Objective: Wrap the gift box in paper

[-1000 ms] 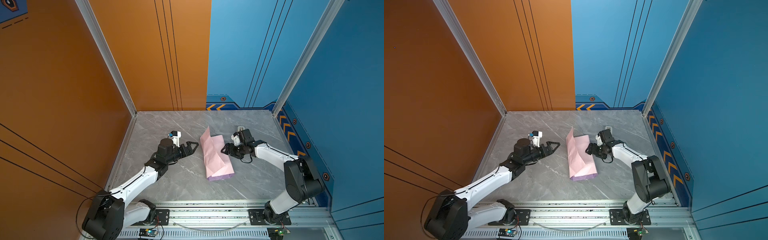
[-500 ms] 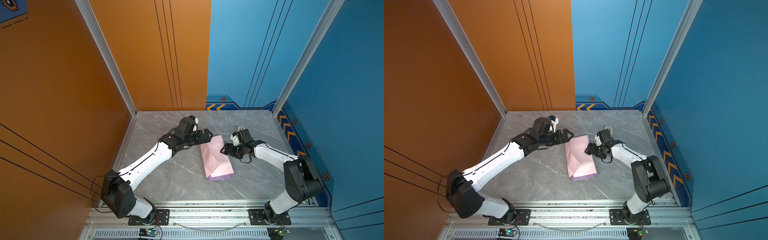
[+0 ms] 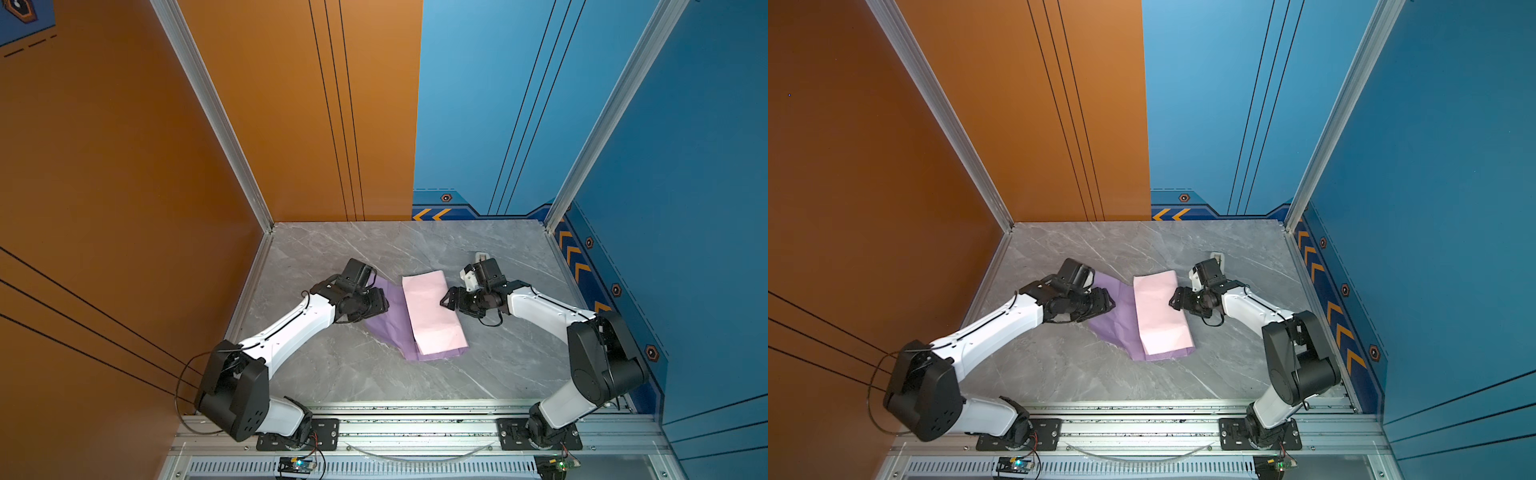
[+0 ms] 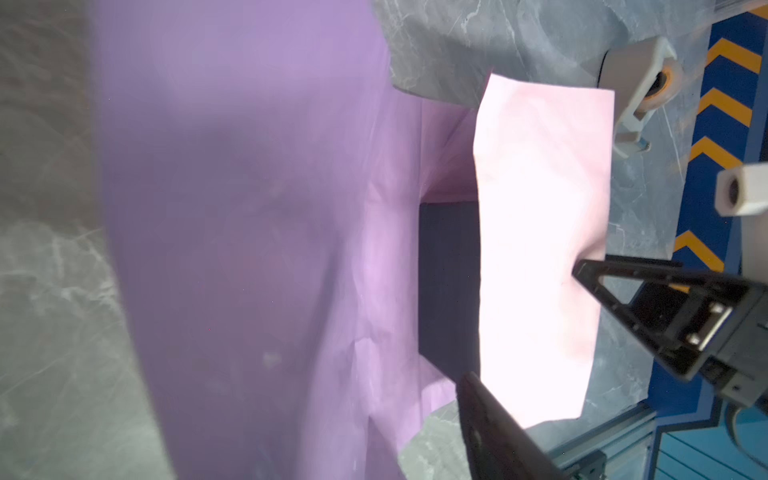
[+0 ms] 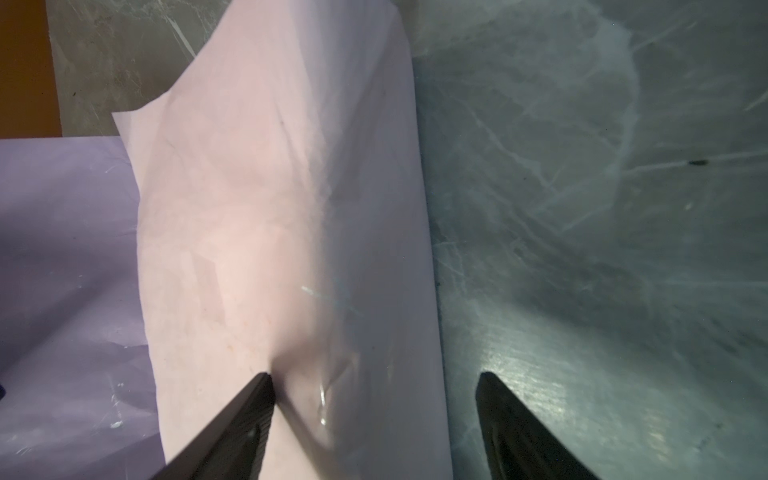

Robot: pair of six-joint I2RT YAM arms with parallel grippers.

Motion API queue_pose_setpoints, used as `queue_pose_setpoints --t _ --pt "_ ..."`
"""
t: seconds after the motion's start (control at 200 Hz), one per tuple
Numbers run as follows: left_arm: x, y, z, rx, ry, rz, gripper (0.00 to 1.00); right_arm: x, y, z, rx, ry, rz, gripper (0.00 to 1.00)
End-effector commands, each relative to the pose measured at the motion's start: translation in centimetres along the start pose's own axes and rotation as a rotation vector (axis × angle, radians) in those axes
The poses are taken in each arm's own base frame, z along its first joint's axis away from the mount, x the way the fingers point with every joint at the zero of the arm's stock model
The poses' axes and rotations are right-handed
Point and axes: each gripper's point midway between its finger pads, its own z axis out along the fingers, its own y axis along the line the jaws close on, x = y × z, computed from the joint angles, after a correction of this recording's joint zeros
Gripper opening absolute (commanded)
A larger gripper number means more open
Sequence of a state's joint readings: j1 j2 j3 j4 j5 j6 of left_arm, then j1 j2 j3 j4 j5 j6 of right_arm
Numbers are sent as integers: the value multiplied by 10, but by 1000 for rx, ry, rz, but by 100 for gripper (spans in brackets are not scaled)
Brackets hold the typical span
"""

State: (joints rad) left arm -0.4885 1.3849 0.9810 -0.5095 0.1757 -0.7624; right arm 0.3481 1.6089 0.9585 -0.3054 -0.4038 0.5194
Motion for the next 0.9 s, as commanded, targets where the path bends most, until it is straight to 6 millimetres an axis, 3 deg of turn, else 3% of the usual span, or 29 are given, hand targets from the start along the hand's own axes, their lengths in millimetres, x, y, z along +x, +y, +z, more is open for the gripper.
queue_pose_setpoints --t 0.0,0.13,0.245,0.33,0.386,0.431,0.456,0.561,0.761,0.816,0.866,0.891 --pt "13 3 1 53 24 -15 57 8 -15 6 74 32 -4 78" --pt "24 12 3 55 38 -30 55 8 -15 5 75 30 -2 78" --pt "30 28 3 20 27 -50 36 7 -14 5 75 26 -3 78" --pt "36 40 4 -12 35 -54 32 8 -15 5 77 27 0 78" --pt "42 42 4 -13 53 -53 38 8 -15 5 78 28 0 78" --pt "46 43 4 -6 62 -57 59 8 -17 5 80 28 3 78" --pt "48 44 3 -5 66 -59 64 8 -16 5 80 28 2 78" --pt "57 46 1 11 86 -71 62 7 -15 3 78 23 2 78" --pt "71 63 -1 -13 93 -90 36 7 -15 2 76 18 0 77" --pt "73 63 -2 -8 98 -91 38 7 -15 3 77 21 1 77" --pt "76 63 -3 -5 106 -89 55 8 -16 3 80 22 4 77" --pt "78 62 -3 -1 110 -89 58 8 -17 3 82 24 4 77"
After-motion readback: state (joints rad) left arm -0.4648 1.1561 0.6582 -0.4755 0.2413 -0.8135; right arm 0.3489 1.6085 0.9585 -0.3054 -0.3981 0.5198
